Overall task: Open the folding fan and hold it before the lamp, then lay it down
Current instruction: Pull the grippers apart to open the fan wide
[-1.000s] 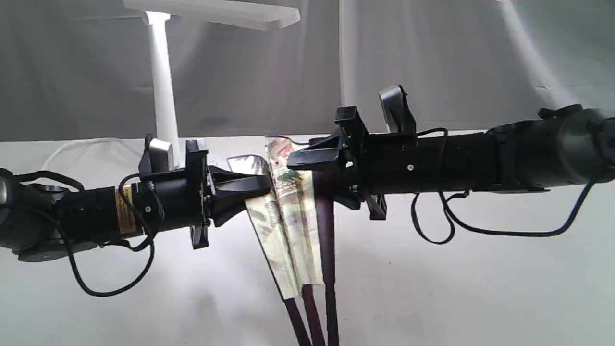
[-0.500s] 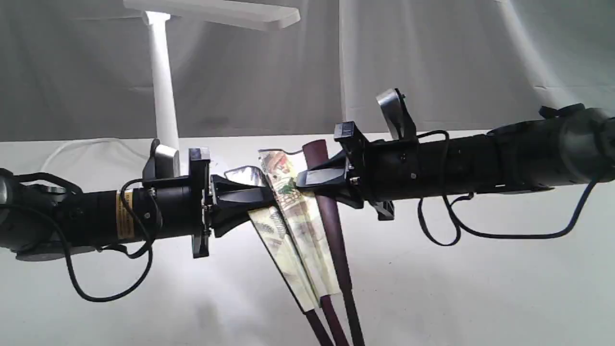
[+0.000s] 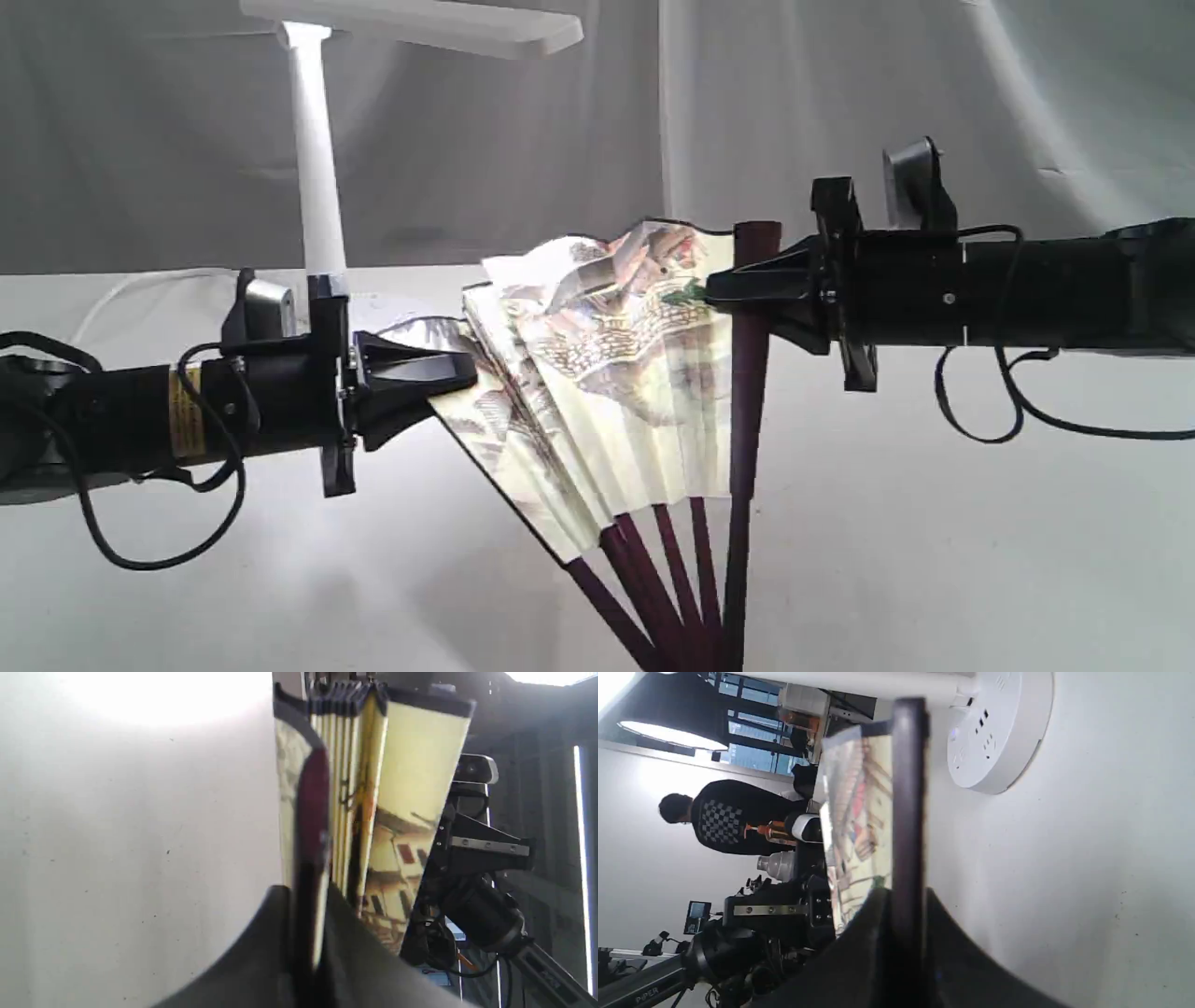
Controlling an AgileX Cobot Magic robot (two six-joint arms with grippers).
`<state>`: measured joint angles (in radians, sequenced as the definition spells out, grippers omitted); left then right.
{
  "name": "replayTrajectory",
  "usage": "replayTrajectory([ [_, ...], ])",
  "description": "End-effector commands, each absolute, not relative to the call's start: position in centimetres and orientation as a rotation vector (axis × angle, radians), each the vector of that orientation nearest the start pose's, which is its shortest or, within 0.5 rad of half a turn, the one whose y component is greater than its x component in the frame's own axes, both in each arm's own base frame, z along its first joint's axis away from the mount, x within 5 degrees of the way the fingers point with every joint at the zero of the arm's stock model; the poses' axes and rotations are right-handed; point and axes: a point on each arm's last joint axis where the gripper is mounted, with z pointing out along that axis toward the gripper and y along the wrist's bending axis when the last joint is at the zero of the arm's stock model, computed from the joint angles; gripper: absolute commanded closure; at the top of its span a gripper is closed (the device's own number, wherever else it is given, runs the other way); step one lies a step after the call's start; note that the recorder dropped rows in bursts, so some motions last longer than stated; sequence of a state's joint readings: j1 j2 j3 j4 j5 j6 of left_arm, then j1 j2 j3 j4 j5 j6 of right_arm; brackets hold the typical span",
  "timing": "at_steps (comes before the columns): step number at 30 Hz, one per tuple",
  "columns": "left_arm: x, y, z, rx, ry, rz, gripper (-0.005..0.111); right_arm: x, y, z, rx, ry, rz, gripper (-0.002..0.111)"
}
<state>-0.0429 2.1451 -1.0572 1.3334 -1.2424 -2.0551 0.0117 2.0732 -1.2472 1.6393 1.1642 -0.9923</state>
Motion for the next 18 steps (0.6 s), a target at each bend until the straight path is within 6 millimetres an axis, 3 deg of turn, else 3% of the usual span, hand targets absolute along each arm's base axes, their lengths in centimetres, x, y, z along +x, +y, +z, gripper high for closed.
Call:
replayTrajectory([
  [1,36.6,-9.2,12.3,-0.245,2.254,-1.803,0.107,40.2,7.6,18.6,0.116,2.145,1.682,0.108],
  [11,37.1,-6.2,12.2,-0.344,2.237,-1.772,0.107,41.1,3.8,18.4,0.278,2.114,1.607,0.108],
  [18,37.0,-5.5,12.1,-0.336,2.256,-1.756,0.107,41.2,1.1,18.4,0.343,2.083,1.57,0.108],
])
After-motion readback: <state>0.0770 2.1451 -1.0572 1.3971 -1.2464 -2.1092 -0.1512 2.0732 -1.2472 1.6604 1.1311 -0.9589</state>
